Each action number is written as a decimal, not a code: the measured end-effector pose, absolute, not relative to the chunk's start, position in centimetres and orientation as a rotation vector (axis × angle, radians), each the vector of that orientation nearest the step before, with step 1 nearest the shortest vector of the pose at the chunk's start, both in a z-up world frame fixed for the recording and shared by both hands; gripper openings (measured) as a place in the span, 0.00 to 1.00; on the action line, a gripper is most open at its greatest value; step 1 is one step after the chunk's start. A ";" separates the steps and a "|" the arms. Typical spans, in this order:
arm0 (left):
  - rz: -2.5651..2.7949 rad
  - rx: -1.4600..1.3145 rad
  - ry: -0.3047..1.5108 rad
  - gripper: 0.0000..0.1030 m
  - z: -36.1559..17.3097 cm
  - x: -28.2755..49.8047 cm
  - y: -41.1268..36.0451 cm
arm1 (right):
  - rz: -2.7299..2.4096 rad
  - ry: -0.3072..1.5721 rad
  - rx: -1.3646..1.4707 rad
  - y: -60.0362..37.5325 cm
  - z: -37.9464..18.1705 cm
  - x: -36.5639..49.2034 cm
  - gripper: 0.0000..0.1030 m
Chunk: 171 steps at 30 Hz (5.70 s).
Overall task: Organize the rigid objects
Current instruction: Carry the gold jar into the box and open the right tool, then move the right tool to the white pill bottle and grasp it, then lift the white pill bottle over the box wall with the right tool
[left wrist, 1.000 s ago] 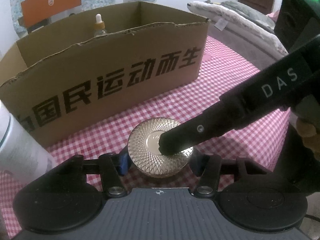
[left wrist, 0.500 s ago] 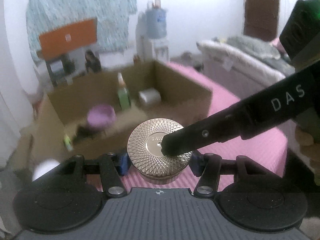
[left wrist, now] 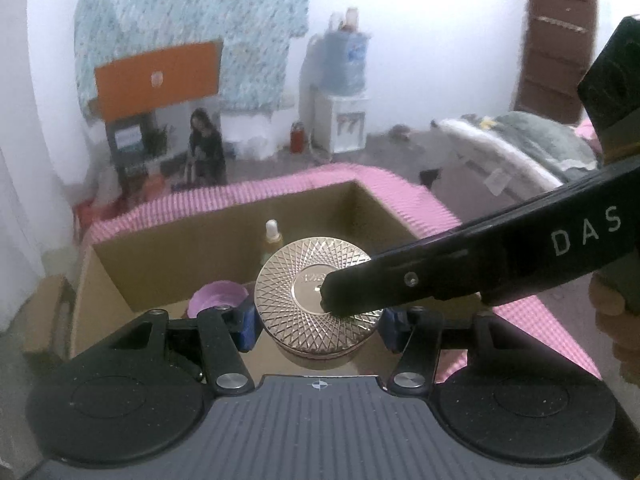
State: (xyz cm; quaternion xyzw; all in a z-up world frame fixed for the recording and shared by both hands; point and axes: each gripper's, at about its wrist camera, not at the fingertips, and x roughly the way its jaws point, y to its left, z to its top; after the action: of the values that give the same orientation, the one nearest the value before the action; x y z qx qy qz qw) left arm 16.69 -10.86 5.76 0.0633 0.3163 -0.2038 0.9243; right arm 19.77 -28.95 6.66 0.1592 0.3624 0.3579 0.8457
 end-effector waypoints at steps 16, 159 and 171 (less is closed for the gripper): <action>-0.339 -0.093 1.040 0.55 -0.3 23.8 -8.1 | 0.790 1.085 0.250 -25.6 0.1 27.8 0.42; -0.419 0.145 0.836 0.52 -1.1 11.6 -10.0 | 0.517 0.872 0.574 -27.2 -0.4 10.3 0.42; -0.417 0.151 0.790 0.51 0.1 9.9 -9.9 | 0.536 0.845 0.562 -26.6 0.5 9.1 0.42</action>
State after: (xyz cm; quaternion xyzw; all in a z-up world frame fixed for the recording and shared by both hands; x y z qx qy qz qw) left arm 9.89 -9.85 0.07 0.0728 0.3817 -0.2016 0.8991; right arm 9.05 -26.62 0.46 0.2659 0.3995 0.2536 0.8399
